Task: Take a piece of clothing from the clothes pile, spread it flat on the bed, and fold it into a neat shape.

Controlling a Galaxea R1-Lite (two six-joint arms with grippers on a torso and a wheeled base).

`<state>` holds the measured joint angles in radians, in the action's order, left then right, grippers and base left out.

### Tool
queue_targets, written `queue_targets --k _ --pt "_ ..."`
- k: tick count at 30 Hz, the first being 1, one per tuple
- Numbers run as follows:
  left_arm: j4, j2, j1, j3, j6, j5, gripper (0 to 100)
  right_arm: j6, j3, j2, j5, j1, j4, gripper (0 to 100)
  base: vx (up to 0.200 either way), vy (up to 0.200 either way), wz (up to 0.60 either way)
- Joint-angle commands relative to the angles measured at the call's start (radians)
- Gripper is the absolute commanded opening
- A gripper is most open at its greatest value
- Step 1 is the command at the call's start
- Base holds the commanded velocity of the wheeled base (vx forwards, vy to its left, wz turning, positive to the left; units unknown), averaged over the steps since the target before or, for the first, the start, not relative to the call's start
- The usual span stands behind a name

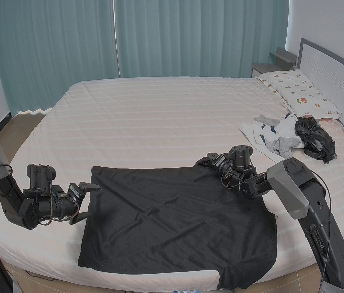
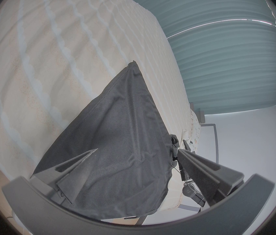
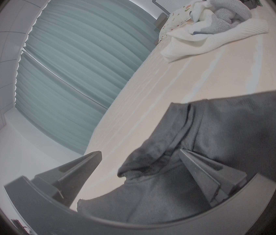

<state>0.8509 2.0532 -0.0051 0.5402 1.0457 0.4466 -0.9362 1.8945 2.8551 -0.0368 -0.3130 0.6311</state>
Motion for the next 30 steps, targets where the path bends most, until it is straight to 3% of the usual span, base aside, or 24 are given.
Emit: queue_targets --k 1,11,13,15,20,30 --pt "0.001 0.004 0.001 0.001 0.000 0.001 100 0.000 -0.005 -0.010 0.005 0.000 -0.007 100 0.000 0.000 0.00" --pt "0.001 0.004 0.001 0.000 0.000 0.000 100 -0.012 0.106 0.079 0.041 -0.017 -0.111 100 0.000 0.000 0.00" --pt "0.001 0.004 0.001 0.000 -0.001 0.001 100 -0.021 0.106 0.075 0.075 -0.024 -0.105 100 0.000 0.000 0.00" --pt "0.001 0.004 0.001 0.001 -0.001 0.000 100 -0.027 0.106 0.069 0.103 -0.031 -0.057 100 0.000 0.000 0.00" --pt "0.001 0.004 0.001 0.000 -0.001 0.000 100 -0.030 0.106 0.013 0.126 -0.032 0.220 100 0.000 0.000 0.00" --pt "0.001 0.004 0.001 0.000 0.000 0.000 100 0.020 0.106 -0.040 0.121 0.002 0.226 100 0.000 0.000 0.00"
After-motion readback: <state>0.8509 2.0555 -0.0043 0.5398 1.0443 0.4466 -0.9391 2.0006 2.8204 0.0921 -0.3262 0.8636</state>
